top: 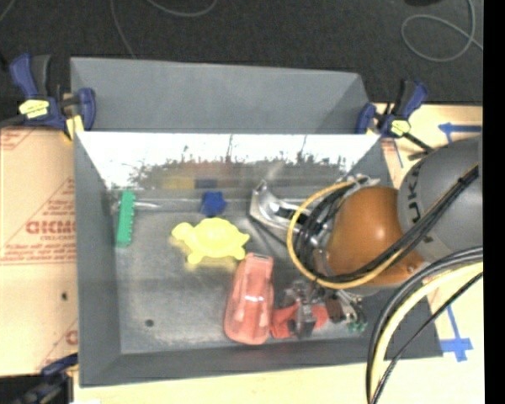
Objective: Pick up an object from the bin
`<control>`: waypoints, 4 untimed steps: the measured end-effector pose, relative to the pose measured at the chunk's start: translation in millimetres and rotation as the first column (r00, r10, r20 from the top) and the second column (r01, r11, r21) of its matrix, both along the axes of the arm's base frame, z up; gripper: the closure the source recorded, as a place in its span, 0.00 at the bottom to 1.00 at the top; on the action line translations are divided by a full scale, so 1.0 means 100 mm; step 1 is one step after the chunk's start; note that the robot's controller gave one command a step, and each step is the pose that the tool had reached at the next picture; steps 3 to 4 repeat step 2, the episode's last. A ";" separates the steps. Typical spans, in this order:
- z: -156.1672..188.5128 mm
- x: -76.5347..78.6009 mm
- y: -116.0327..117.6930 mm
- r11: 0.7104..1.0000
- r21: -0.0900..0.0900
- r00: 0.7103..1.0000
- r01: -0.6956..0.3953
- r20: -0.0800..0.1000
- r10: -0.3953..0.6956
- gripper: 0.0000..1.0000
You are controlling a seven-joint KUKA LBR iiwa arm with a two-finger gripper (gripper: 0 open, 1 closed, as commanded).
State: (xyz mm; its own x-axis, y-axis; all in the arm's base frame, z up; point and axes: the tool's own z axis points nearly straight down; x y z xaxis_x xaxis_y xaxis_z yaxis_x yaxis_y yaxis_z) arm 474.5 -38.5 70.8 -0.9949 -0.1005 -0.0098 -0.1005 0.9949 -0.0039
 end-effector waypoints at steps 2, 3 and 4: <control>1.86 0.03 0.07 1.000 -0.001 1.000 0.007 0.011 -0.007 1.00; 1.86 0.03 0.07 1.000 -0.001 1.000 0.007 0.011 -0.007 1.00; 1.86 0.03 0.07 1.000 -0.001 1.000 0.007 0.011 -0.007 1.00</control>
Offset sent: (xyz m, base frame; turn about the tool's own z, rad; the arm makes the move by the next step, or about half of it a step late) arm 0.0008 0.0084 0.1816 0.0109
